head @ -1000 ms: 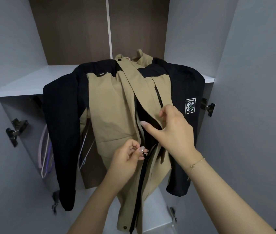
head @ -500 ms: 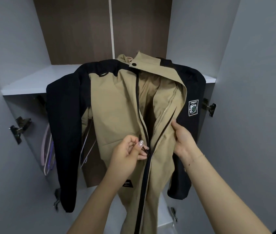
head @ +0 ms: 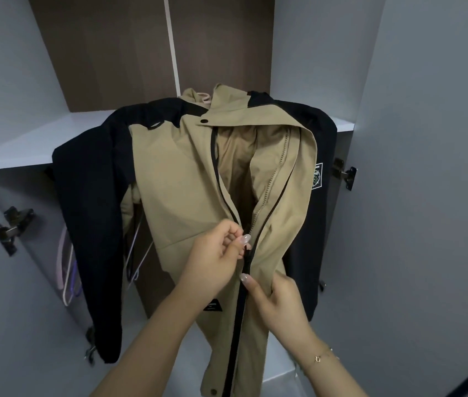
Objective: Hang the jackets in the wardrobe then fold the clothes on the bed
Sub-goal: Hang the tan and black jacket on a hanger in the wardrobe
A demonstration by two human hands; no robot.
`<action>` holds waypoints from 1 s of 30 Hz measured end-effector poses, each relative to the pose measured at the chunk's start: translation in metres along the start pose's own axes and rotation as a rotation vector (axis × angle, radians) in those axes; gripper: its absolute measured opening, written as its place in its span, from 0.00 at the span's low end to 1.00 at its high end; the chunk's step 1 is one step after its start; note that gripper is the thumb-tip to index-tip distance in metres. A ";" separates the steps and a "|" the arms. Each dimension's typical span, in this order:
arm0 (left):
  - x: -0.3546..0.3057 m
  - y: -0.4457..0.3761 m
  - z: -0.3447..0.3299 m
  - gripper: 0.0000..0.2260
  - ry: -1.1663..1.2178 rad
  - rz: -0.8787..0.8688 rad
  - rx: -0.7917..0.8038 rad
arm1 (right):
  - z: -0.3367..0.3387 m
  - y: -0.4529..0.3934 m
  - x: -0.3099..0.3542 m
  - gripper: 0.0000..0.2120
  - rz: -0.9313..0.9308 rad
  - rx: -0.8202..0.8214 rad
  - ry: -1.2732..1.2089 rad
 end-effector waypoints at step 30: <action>-0.055 -0.125 0.088 0.04 -0.104 -0.081 -0.396 | -0.002 -0.113 0.067 0.19 0.262 0.225 0.076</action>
Point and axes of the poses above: each hand's wrist, its own y-axis away from the middle knuckle, its own z-axis out of the back of the hand, x = y × z, the point moved 4 cm from there along -y, towards the middle knuckle, and after that the axes turned 4 degrees about -y, right-handed, at the moved point
